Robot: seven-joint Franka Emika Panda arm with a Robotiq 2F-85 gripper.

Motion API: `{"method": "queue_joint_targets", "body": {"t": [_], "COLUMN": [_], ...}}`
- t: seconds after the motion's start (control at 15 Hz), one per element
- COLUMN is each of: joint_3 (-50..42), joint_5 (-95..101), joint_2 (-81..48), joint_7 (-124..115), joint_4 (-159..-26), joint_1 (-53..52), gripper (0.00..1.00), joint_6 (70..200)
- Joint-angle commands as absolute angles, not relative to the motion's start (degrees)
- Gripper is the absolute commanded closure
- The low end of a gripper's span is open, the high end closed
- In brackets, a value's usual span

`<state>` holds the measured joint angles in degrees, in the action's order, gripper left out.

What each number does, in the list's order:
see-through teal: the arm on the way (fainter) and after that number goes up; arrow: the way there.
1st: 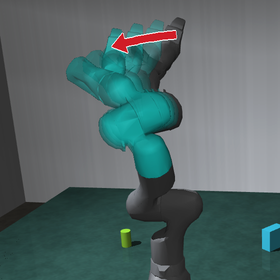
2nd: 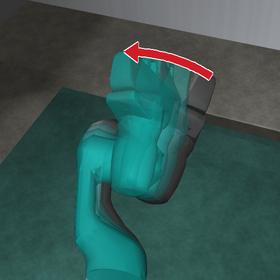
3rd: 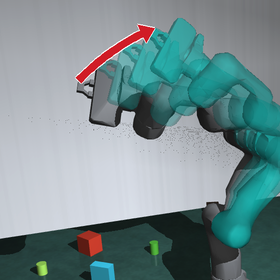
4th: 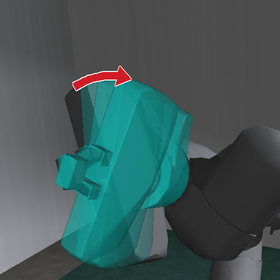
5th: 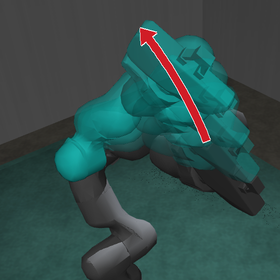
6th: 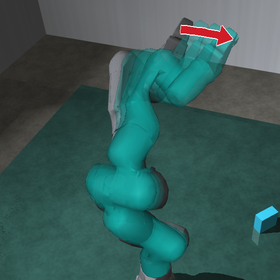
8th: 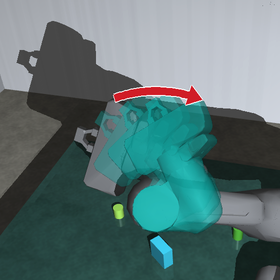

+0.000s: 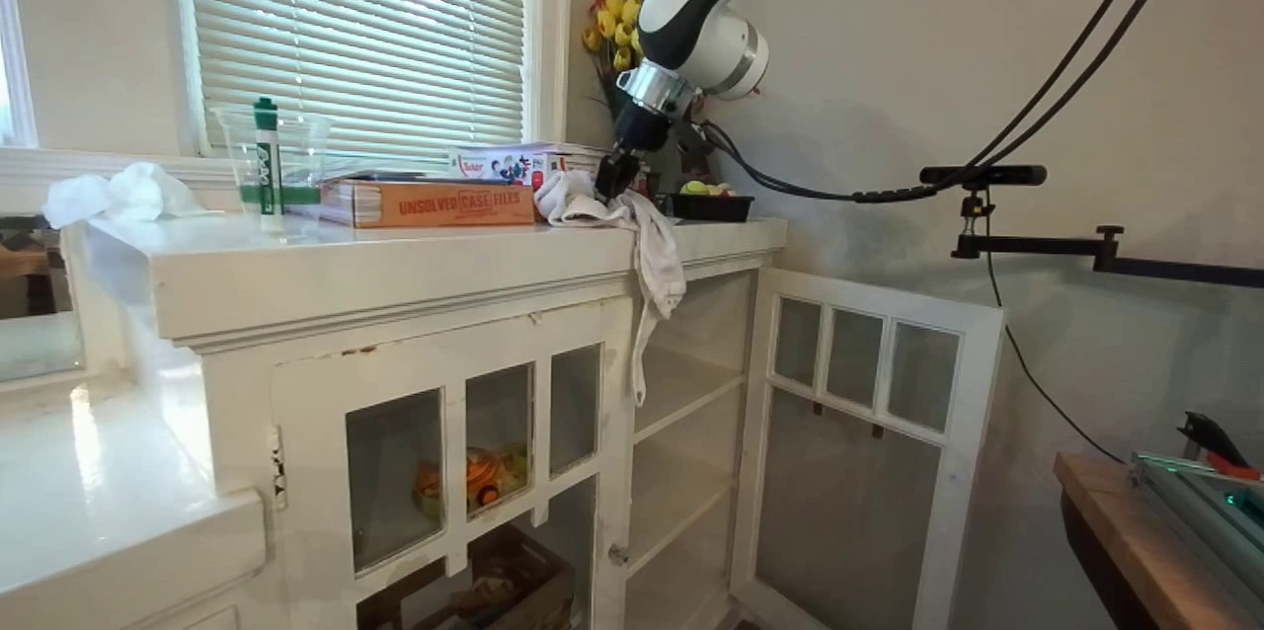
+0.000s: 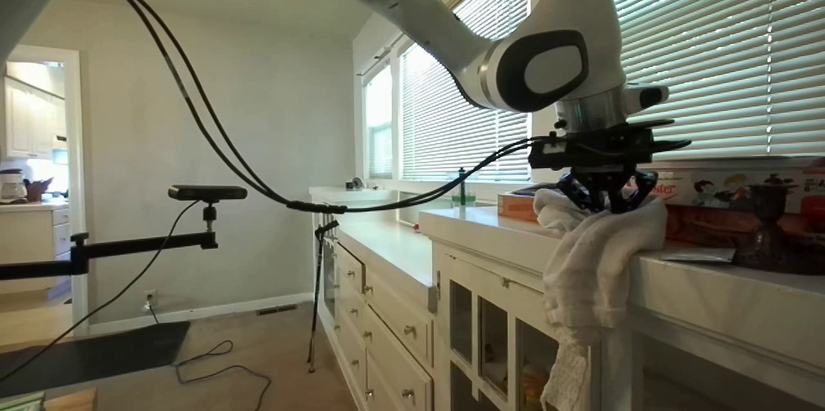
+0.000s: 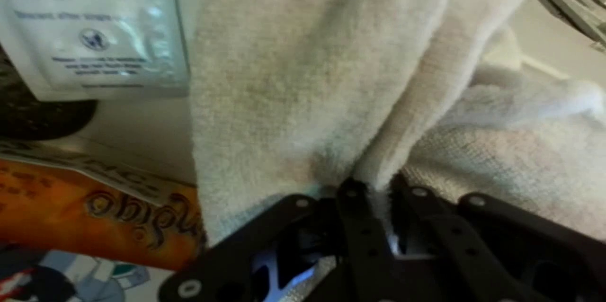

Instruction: Take the cloth off of the cabinet door and white the top of the cabinet with it

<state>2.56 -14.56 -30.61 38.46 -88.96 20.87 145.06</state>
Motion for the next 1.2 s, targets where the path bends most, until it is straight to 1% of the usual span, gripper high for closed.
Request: {"method": "queue_joint_targets", "body": {"t": [0.0, 0.33, 0.6, 0.87, 1.13], "joint_3": [6.82, 12.78, 13.70, 14.37, 14.87], "joint_5": [-16.42, -18.30, -18.96, -18.69, -19.53], "joint_2": [-30.22, -30.73, -29.39, -24.17, -20.82], "joint_7": [41.53, 46.32, 48.33, 56.97, 64.84], "joint_4": [-89.05, -87.24, -87.46, -88.54, -85.53], "joint_1": [20.35, 18.89, 18.80, 19.69, 19.61], "gripper": [0.97, 0.97, 0.97, 0.97, 0.97], "joint_6": [144.55, 144.11, 145.20, 152.68, 156.51]}}
